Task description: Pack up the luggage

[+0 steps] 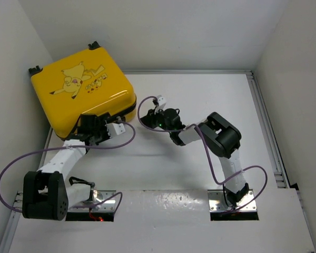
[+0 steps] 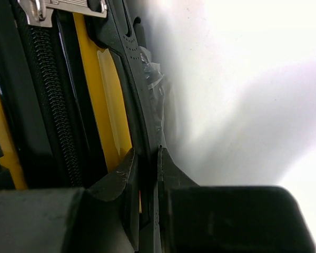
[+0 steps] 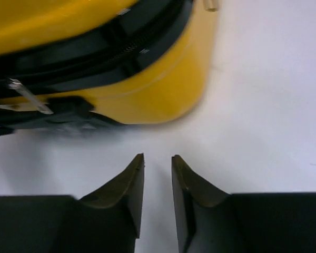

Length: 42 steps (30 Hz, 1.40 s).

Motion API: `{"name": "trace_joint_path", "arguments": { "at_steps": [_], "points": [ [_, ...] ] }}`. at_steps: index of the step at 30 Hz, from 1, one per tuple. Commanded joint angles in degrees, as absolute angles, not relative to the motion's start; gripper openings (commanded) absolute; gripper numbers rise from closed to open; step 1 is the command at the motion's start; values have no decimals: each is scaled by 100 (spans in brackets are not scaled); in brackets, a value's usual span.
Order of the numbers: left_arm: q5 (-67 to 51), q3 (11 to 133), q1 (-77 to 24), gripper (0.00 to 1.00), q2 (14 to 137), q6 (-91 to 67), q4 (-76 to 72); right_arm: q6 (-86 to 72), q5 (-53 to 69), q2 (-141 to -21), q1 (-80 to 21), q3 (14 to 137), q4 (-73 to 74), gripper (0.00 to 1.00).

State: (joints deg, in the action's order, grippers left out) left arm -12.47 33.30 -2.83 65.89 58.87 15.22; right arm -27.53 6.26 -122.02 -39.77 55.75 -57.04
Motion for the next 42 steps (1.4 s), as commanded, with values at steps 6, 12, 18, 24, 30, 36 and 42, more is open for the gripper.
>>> {"name": "trace_joint_path", "arguments": {
  "at_steps": [6, 12, 18, 24, 30, 36, 42],
  "points": [
    [-2433, 3726, 413, 0, 6732, 6583, 3540, -3182, 1222, -12058, -4578, 5976, -6433, 33],
    [-3532, 4429, 624, 0, 6890, 6706, 4393, -3041, 232, -12313, -4921, 6337, -6574, 44],
    [-3928, 4737, 790, 0, 6952, 6531, 4570, -2963, -183, -12594, -5167, 6837, -6522, 45],
    [-4042, 4799, 844, 0, 7014, 6478, 4623, -2935, -536, -12841, -5326, 7005, -6328, 49],
    [-4096, 4799, 949, 0, 7014, 6530, 4676, -3217, -194, -12955, -5344, 7136, -6188, 50],
    [-4148, 4799, 1002, 0, 7014, 6583, 4676, -3235, 113, -13148, -5396, 7198, -6161, 53],
    [-4148, 4799, 1055, 0, 6961, 6688, 4729, -3155, 237, -13210, -5475, 7119, -6249, 52]
  ]
}}
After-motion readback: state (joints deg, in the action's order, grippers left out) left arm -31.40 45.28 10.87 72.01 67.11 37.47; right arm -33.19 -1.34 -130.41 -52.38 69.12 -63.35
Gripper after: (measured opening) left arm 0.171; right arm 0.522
